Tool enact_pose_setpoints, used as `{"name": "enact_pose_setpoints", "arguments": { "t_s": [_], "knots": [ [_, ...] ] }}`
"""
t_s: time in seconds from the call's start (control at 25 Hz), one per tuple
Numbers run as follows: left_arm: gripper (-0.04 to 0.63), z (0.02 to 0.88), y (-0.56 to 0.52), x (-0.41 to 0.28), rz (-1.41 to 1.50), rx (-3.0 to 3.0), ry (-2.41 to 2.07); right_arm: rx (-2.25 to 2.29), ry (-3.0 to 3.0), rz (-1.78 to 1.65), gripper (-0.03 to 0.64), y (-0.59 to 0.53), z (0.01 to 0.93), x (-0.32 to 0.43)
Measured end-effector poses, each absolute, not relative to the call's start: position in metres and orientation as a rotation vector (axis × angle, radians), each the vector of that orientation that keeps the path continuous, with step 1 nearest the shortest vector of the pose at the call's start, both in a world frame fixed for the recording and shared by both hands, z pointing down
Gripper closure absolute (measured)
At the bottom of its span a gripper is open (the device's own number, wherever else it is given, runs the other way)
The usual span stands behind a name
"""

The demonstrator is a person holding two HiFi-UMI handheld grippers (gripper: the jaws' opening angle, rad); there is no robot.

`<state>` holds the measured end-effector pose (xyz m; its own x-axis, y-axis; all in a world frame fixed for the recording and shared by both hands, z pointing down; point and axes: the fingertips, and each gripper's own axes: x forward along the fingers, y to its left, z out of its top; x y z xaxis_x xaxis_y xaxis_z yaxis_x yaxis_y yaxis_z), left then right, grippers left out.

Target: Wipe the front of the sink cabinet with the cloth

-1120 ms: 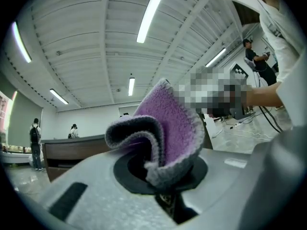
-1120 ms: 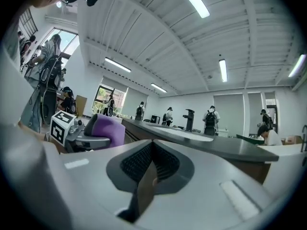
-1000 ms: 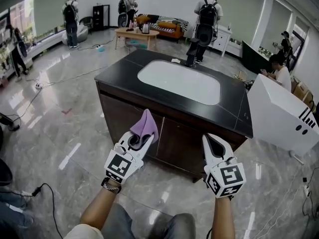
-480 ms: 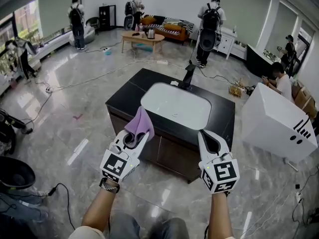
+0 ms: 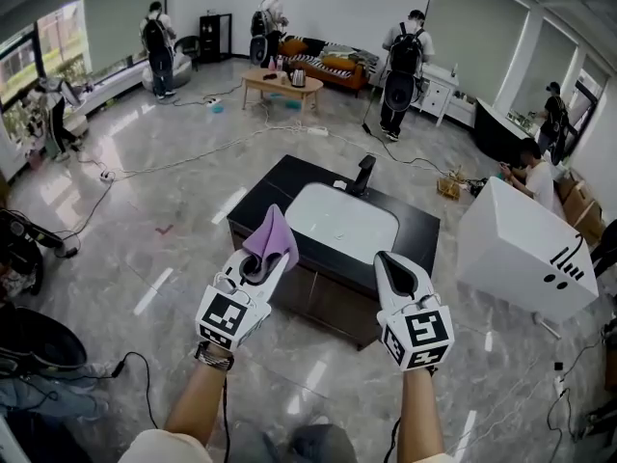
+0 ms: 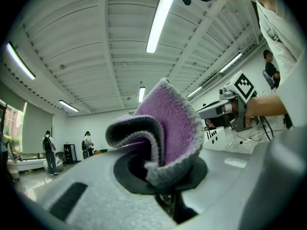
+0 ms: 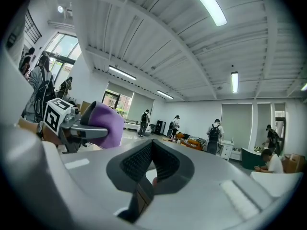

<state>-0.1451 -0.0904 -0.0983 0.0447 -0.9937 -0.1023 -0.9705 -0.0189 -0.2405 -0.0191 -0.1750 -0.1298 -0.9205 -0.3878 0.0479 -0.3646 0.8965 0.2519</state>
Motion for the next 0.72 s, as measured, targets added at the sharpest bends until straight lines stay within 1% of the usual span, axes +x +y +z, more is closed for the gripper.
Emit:
{"name": "enact_pose_setpoints", "arguments": {
  "t_s": [0.28, 0.72],
  "knots": [
    [0.549, -0.132, -0.021, -0.147, -0.126, -2.114, 2.072, 0.549, -2.99, -0.324, 0.609, -0.102, -0.177, -0.023],
    [0.549, -0.182, 0.076, -0.141, -0.14, -2.058, 2.079, 0.504, -3.021, -0.29, 0.609, -0.004, -0.206, -0.018]
  ]
}}
